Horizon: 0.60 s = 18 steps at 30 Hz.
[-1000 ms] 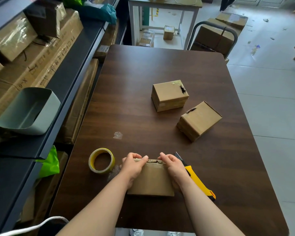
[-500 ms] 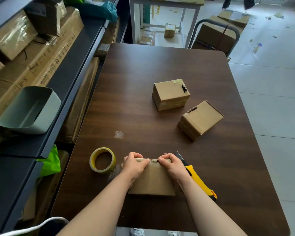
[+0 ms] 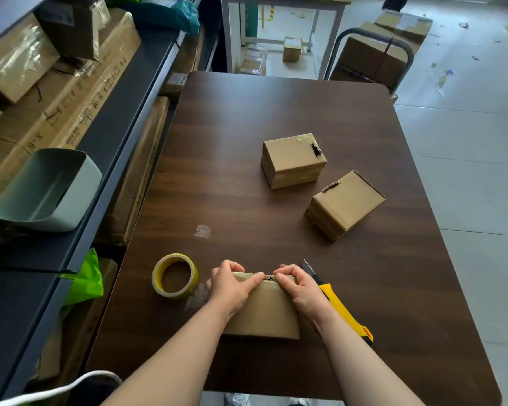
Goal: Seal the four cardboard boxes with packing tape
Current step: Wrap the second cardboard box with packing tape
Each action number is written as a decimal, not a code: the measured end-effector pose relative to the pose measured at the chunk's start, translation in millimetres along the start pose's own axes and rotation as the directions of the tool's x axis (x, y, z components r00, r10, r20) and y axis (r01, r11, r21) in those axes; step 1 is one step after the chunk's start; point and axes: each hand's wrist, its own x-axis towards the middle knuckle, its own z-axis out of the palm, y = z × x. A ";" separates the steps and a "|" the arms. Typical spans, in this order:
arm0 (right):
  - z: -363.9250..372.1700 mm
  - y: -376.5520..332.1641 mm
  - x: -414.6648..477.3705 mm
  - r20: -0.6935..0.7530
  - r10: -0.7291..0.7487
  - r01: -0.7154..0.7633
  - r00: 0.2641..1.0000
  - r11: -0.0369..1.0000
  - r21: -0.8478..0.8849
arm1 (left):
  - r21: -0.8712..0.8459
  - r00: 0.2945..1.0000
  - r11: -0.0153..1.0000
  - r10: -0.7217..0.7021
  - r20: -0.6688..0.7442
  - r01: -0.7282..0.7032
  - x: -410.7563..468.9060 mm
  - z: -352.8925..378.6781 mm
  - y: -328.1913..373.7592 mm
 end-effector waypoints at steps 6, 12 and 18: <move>1.2 3.1 0.0 -0.022 0.014 -0.014 1.000 1.000 0.010 | 0.030 1.000 0.999 0.016 -0.003 -0.016 -2.2 -0.7 1.2; 4.4 -4.1 -7.9 -0.024 0.003 -0.003 1.000 1.000 -0.015 | -0.001 0.999 0.999 0.035 -0.014 -0.035 -0.9 1.0 -5.2; 5.7 -9.2 -8.3 -0.021 0.014 -0.015 1.000 0.998 -0.064 | 0.031 0.999 0.999 0.035 -0.025 -0.034 -1.4 1.6 -1.5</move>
